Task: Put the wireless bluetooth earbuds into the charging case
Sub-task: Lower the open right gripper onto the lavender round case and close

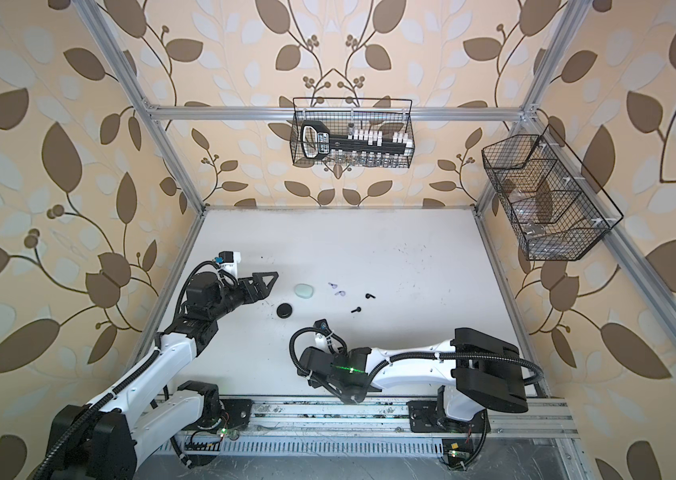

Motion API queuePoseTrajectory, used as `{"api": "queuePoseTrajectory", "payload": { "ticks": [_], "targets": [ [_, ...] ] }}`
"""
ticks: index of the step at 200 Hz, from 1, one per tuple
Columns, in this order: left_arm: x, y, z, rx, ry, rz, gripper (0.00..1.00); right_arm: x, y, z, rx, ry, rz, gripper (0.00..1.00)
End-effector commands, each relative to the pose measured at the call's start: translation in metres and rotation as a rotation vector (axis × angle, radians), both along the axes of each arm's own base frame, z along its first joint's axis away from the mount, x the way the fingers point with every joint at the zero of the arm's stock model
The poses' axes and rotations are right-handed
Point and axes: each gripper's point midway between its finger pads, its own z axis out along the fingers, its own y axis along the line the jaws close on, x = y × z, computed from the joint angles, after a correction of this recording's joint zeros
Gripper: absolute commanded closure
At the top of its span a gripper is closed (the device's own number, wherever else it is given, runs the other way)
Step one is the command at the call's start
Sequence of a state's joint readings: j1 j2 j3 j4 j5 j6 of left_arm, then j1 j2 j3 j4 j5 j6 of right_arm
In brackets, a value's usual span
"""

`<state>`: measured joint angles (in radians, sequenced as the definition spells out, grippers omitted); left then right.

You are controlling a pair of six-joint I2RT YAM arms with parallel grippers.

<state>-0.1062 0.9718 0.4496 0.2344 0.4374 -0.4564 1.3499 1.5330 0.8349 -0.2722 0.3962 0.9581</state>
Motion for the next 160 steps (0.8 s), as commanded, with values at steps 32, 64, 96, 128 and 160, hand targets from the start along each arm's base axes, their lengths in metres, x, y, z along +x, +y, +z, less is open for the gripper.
{"api": "queuePoseTrajectory", "payload": {
  "ticks": [32, 64, 96, 128, 160],
  "targets": [
    [0.005, -0.001, 0.023, 0.025, -0.07, -0.006, 0.01, 0.018, -0.019, -0.007, -0.237, -0.064, 0.012, 0.28],
    [0.006, 0.0, 0.022, 0.029, -0.07, -0.003, 0.01, 0.023, -0.019, -0.026, -0.259, -0.03, -0.004, 0.3],
    [0.005, -0.001, 0.021, 0.027, -0.067, -0.005, 0.01, 0.021, -0.02, -0.04, -0.287, -0.014, 0.0, 0.33],
    [0.005, -0.001, 0.021, 0.027, -0.066, -0.003, 0.01, 0.019, -0.018, -0.044, -0.291, -0.011, 0.012, 0.38],
    [0.005, -0.001, 0.022, 0.025, -0.07, -0.005, 0.01, 0.018, -0.021, -0.048, -0.31, -0.012, 0.009, 0.42]
  ]
}}
